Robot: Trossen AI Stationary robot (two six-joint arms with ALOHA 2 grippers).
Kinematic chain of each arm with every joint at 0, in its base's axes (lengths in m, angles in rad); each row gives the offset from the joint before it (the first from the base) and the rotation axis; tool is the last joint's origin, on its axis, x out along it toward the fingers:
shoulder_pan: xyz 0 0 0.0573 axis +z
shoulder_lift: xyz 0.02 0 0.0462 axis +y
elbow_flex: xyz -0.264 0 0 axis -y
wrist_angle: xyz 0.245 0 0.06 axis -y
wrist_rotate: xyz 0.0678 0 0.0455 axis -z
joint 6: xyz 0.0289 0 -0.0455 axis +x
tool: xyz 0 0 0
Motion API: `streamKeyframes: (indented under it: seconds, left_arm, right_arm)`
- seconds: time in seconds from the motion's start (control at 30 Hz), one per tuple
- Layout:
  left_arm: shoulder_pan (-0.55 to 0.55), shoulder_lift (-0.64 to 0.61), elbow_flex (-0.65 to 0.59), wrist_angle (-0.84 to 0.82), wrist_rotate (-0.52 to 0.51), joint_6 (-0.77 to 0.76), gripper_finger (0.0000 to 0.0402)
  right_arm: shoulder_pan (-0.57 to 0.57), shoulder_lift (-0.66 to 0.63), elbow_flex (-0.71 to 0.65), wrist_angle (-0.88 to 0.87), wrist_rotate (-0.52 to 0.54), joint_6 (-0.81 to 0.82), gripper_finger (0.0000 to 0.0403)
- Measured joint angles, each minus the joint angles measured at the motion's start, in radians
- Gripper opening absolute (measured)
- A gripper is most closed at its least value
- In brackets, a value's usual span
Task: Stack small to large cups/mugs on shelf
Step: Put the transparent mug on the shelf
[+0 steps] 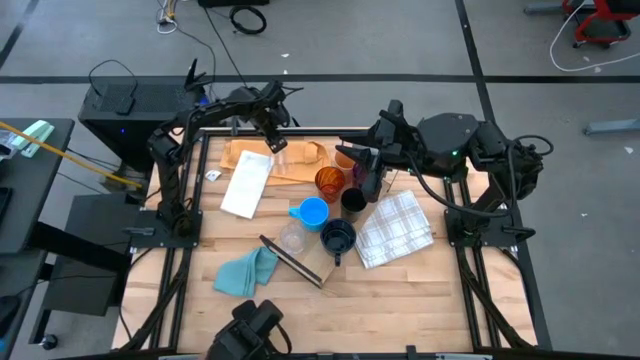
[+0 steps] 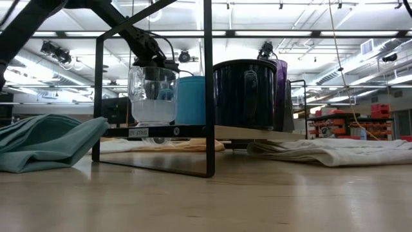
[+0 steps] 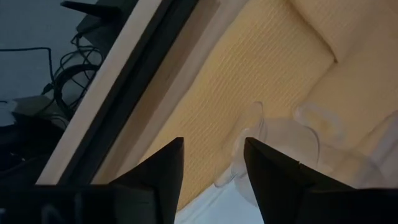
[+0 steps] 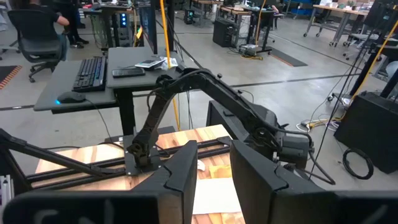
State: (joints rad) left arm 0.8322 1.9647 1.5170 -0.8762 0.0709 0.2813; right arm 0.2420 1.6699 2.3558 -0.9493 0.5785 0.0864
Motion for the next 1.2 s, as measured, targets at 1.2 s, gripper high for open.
streamKeyframes:
  seconds: [1.2]
  left_arm:
    - [0.066,0.035,-0.004,0.196,-0.125,0.018,0.0168]
  right_arm:
    - [-0.013,0.0,0.0,-0.025,0.0,0.001,0.0103]
